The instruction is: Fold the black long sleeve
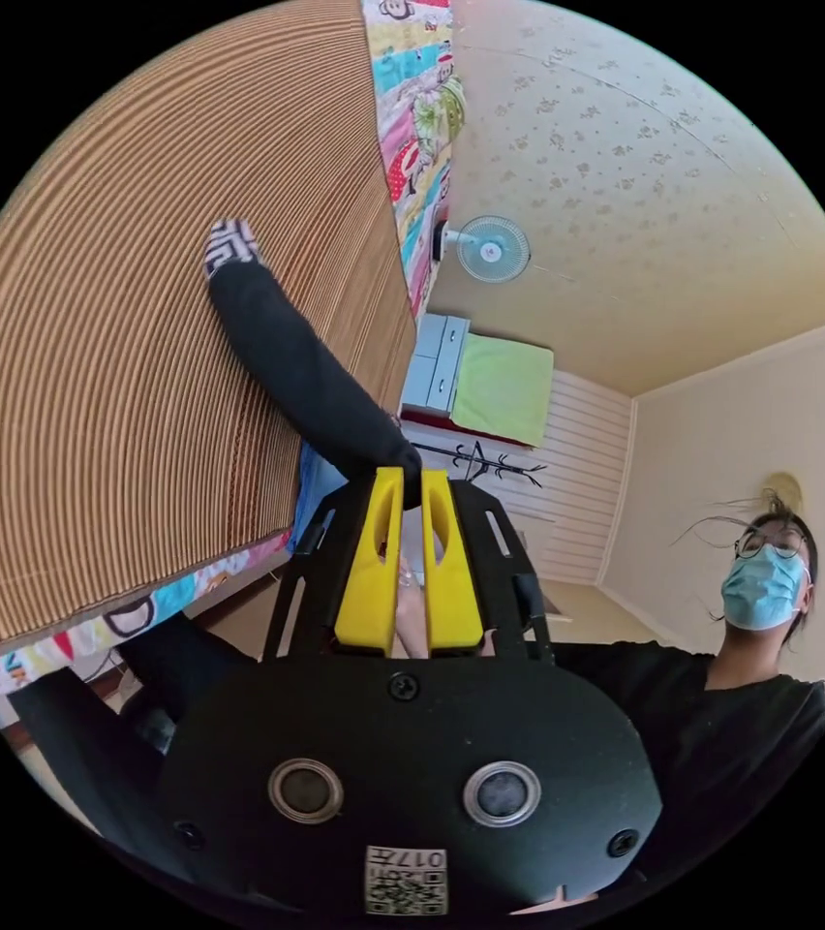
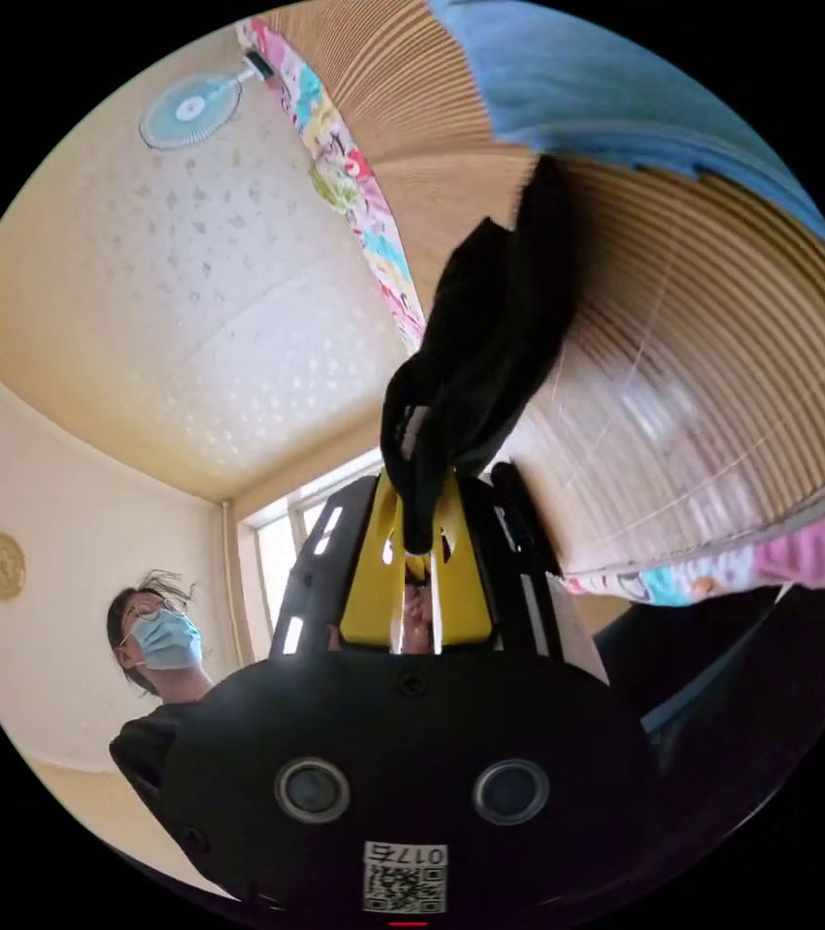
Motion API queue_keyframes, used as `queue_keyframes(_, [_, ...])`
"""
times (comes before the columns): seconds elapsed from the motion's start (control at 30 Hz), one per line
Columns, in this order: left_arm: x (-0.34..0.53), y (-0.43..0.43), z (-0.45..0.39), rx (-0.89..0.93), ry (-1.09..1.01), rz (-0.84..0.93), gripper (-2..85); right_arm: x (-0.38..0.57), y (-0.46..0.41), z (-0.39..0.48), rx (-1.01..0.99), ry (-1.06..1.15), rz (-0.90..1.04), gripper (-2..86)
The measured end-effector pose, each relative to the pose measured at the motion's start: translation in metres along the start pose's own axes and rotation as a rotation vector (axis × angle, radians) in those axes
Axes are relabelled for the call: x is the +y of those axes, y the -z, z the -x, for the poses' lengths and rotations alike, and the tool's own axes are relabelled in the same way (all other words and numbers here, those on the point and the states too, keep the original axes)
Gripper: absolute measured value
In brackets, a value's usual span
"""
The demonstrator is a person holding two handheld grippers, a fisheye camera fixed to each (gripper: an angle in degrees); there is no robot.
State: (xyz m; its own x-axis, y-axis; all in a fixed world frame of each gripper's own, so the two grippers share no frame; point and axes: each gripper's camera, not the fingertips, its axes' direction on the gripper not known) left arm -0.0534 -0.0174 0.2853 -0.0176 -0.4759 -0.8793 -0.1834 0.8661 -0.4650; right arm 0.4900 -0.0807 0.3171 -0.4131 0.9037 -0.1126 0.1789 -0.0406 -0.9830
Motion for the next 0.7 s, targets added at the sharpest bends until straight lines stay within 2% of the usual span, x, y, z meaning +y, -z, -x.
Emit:
queue_keyframes(0.17, [0.014, 0.078, -0.043, -0.038, -0.056, 0.045, 3.9, 0.019, -0.099, 0.045, 0.13, 0.043, 0.141, 1.4])
queue_keyframes(0.3, [0.021, 0.162, -0.078, -0.035, -0.127, -0.031, 3.9, 0.019, -0.193, 0.07, 0.146, 0.095, 0.248, 1.0])
queue_keyframes(0.53, [0.066, 0.305, -0.187, -0.075, -0.398, -0.155, 3.9, 0.068, -0.405, 0.156, 0.109, 0.323, 0.485, 1.1])
queue_keyframes(0.7, [0.127, 0.372, -0.176, -0.171, -0.329, -0.291, 4.0, 0.113, -0.516, 0.131, 0.253, 0.327, 0.57, 1.3])
